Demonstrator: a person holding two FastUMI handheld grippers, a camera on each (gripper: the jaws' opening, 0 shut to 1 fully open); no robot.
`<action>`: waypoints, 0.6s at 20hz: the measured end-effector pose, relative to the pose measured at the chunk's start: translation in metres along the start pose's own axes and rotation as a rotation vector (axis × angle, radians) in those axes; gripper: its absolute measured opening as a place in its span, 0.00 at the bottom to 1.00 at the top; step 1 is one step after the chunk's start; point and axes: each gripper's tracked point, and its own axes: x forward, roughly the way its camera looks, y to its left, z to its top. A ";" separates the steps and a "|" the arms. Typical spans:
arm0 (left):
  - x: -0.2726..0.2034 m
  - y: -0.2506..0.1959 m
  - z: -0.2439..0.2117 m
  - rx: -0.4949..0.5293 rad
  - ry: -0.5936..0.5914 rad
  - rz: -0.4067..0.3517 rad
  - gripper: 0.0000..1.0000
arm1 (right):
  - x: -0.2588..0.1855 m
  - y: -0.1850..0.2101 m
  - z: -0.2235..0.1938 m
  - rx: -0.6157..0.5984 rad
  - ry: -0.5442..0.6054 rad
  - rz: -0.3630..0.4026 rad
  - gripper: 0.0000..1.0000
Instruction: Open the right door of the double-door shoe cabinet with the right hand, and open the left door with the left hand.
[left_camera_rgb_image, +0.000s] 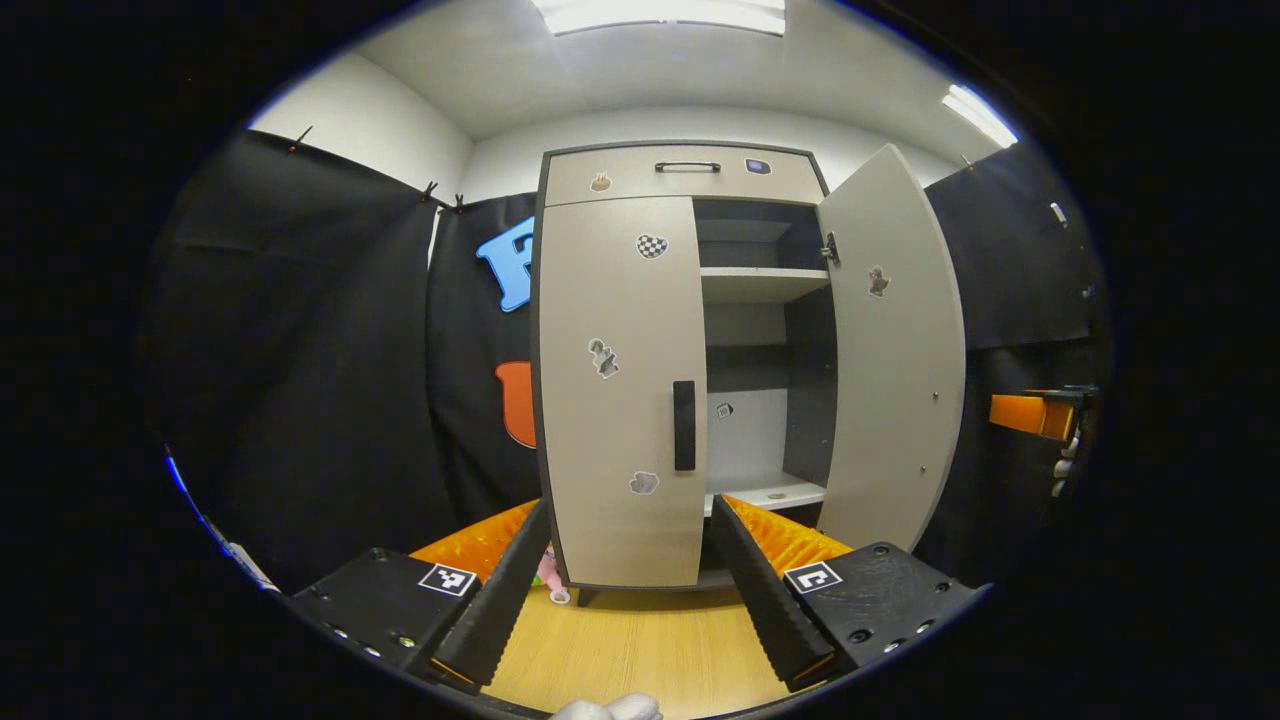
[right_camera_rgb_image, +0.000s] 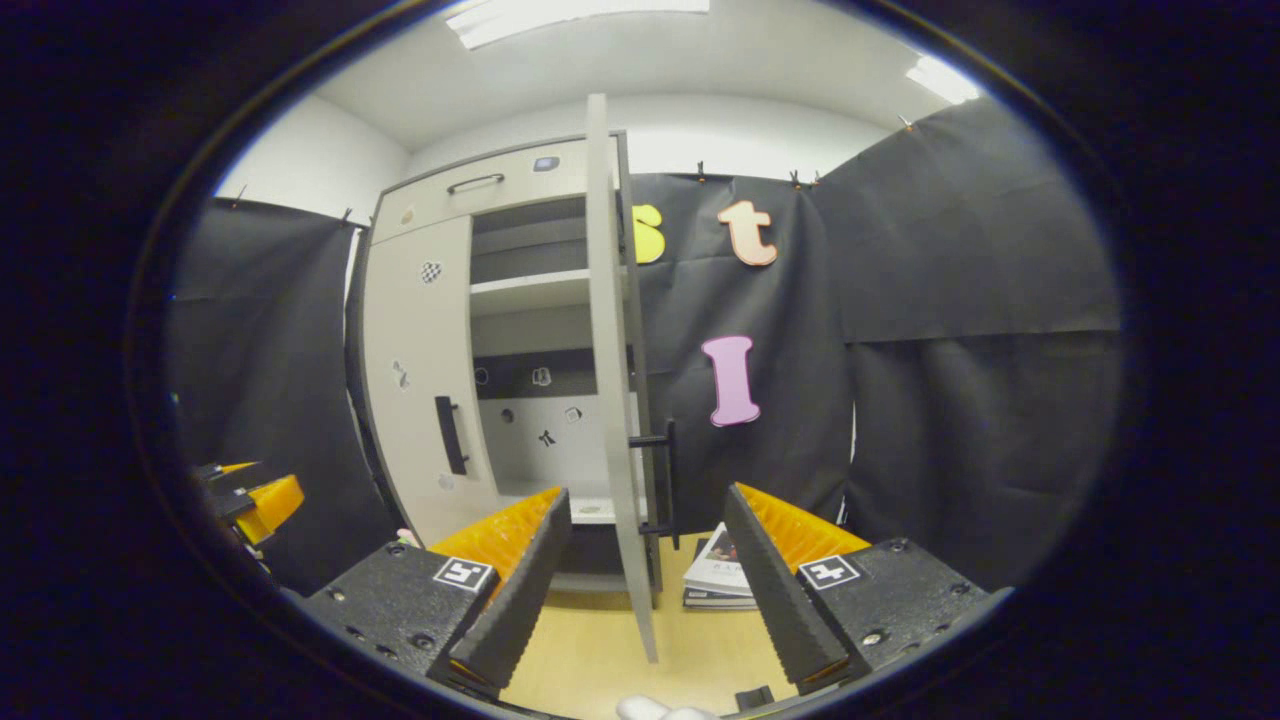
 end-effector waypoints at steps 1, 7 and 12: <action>0.005 0.000 -0.002 0.000 -0.002 -0.011 0.96 | -0.008 0.007 -0.002 -0.002 -0.001 0.000 0.96; 0.044 -0.008 -0.004 -0.006 -0.013 -0.067 0.96 | -0.037 0.036 -0.015 0.008 0.013 -0.015 0.96; 0.093 -0.016 0.001 -0.010 -0.030 -0.071 0.96 | -0.049 0.043 -0.015 -0.001 0.013 -0.048 0.96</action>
